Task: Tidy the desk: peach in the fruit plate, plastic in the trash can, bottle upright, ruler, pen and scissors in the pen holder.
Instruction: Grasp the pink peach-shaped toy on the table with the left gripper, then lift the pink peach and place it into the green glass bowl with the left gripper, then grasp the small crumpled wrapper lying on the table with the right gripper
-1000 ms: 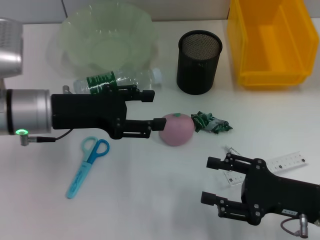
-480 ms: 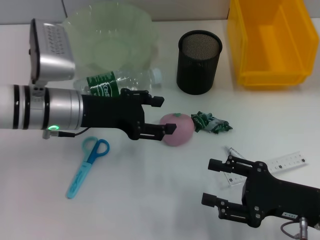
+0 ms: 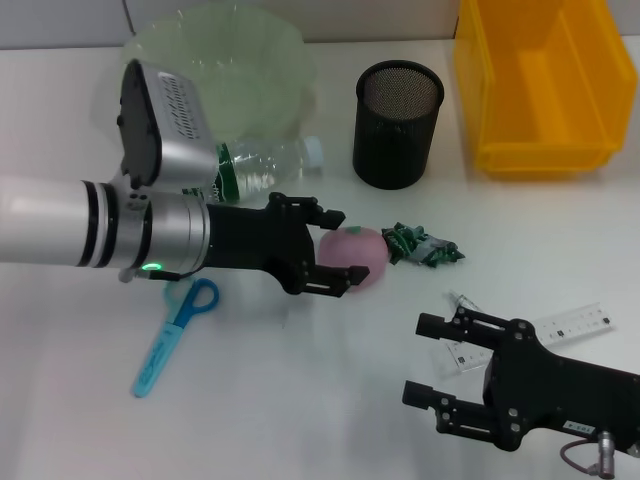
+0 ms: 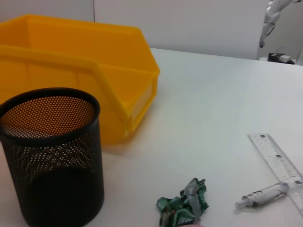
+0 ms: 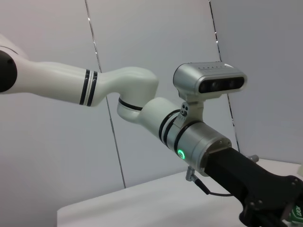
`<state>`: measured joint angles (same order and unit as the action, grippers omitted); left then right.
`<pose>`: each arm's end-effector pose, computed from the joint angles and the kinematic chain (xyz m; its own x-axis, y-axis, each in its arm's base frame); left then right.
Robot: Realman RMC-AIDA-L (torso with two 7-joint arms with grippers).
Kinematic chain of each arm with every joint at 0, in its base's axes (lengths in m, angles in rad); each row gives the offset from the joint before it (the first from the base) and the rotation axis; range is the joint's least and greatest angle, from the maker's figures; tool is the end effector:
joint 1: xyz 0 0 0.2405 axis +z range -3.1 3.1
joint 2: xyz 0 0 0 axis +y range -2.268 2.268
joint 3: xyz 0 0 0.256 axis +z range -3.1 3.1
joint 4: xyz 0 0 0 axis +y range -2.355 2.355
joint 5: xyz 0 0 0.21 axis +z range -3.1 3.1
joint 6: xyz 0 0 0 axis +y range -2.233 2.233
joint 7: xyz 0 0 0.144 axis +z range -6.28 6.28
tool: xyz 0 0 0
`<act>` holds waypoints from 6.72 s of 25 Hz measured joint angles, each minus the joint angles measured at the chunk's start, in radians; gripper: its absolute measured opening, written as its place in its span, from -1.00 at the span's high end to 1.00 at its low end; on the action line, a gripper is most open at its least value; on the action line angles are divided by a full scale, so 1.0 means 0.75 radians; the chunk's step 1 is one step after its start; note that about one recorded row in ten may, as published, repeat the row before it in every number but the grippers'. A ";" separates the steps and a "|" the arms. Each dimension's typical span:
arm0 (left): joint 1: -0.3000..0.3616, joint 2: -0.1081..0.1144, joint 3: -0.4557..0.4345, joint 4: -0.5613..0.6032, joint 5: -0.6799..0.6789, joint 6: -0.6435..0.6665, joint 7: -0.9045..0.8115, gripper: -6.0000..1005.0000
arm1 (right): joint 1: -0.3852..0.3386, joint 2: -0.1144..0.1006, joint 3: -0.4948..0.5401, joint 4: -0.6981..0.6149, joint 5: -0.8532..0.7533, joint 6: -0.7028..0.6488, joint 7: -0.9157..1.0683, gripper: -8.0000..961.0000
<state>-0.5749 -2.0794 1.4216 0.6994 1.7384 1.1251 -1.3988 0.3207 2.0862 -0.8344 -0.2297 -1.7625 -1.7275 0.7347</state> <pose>-0.2127 0.3474 -0.0824 0.9569 0.1697 0.2358 0.2144 -0.9602 -0.1790 0.2906 0.2081 -0.0592 0.6851 -0.1691 -0.7085 -0.3307 -0.9389 -0.0956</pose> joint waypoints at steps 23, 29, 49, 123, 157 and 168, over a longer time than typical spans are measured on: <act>0.003 -0.001 0.136 -0.031 -0.082 -0.185 -0.001 -0.45 | 0.015 0.000 0.019 0.012 0.000 0.003 0.000 -0.47; 0.004 -0.001 0.141 -0.032 -0.083 -0.190 -0.001 -0.22 | 0.018 -0.002 0.021 0.011 0.013 0.013 0.000 -0.47; 0.041 0.011 -0.045 0.051 -0.203 -0.082 0.003 0.78 | 0.045 -0.002 0.032 0.012 0.017 0.037 0.010 -0.47; 0.245 0.071 -0.395 0.126 -0.436 0.487 0.009 -0.62 | 0.014 -0.009 0.244 0.080 0.084 0.030 0.041 -0.47; 0.269 0.035 -0.397 0.107 -0.066 0.608 0.081 -0.62 | 0.511 -0.012 -0.057 -1.046 -0.867 0.159 1.724 -0.47; 0.256 0.029 -0.405 0.106 0.001 0.589 0.082 -0.62 | 0.519 0.000 -0.350 -1.017 -0.908 0.390 1.760 -0.47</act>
<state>-0.3827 -2.0579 1.1181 0.7792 1.7389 1.5670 -1.3376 0.7099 2.0858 -1.0972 -0.9922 -2.4439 -1.4347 2.0547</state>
